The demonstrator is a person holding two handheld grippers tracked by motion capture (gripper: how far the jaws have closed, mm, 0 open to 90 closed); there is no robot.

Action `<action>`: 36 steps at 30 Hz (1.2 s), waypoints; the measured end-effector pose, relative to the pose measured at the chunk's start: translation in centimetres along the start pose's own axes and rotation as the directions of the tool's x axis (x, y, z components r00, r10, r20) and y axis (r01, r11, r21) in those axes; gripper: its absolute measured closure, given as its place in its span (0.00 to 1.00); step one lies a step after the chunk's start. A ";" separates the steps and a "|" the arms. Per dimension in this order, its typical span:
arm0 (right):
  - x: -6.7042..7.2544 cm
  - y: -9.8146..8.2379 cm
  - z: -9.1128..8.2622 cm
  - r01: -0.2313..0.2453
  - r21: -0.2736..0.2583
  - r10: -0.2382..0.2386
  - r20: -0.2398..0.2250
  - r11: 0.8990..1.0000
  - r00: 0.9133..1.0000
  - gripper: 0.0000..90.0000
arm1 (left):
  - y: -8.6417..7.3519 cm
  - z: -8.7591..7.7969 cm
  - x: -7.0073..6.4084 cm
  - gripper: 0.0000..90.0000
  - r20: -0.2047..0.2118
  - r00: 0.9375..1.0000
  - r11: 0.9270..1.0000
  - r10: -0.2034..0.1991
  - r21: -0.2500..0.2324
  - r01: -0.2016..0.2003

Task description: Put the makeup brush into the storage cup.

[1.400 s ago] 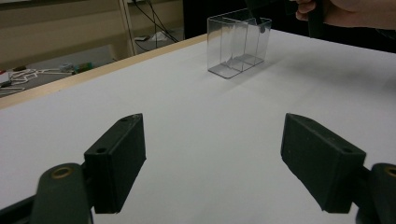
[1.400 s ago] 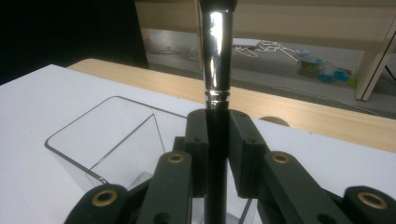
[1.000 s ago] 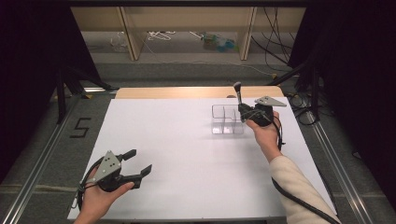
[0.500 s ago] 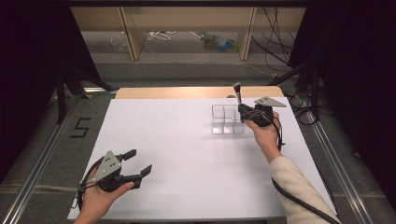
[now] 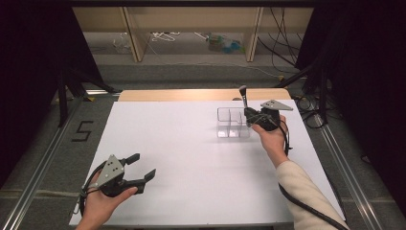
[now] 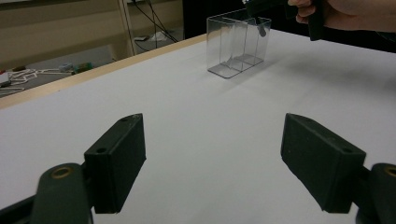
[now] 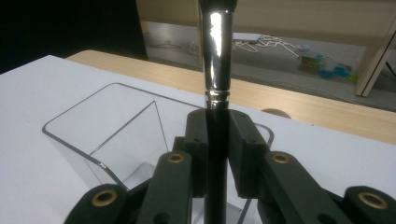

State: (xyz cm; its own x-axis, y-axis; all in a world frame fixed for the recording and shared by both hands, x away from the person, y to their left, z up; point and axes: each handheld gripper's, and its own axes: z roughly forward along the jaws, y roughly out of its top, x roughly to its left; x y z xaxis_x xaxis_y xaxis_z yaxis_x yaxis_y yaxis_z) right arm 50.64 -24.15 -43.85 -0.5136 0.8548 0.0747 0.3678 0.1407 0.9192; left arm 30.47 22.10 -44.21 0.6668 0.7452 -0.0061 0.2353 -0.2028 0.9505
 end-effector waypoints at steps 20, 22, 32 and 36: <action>0.3 0.7 -2.4 0.028 0.004 -0.028 -0.013 1.000 1.000 0.29 | 0.1 -0.1 -0.1 0.24 -0.004 1.000 1.000 -0.001 0.003 0.001; 0.3 0.7 -2.4 0.054 0.005 -0.054 -0.026 0.999 0.998 0.27 | 0.1 -0.1 -0.1 0.24 -0.005 1.000 1.000 -0.002 0.004 0.002; 1.1 0.6 -3.0 0.135 0.048 -0.130 -0.099 0.990 0.987 0.21 | 0.1 -0.1 0.0 0.24 -0.007 1.000 1.000 0.000 -0.001 0.000; 1.4 0.4 -3.7 0.155 0.056 -0.147 -0.126 0.986 0.981 0.20 | 0.1 -0.1 0.0 0.24 -0.003 1.000 1.000 0.004 -0.001 -0.004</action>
State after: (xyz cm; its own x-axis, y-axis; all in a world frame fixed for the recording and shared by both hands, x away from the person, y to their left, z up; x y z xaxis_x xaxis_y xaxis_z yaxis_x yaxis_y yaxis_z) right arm 47.17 -24.72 -41.99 -0.6556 0.7550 -0.0136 0.3263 0.2995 0.8966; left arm 30.43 22.18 -44.10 0.6655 0.7464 -0.0015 0.2317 -0.2047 0.9510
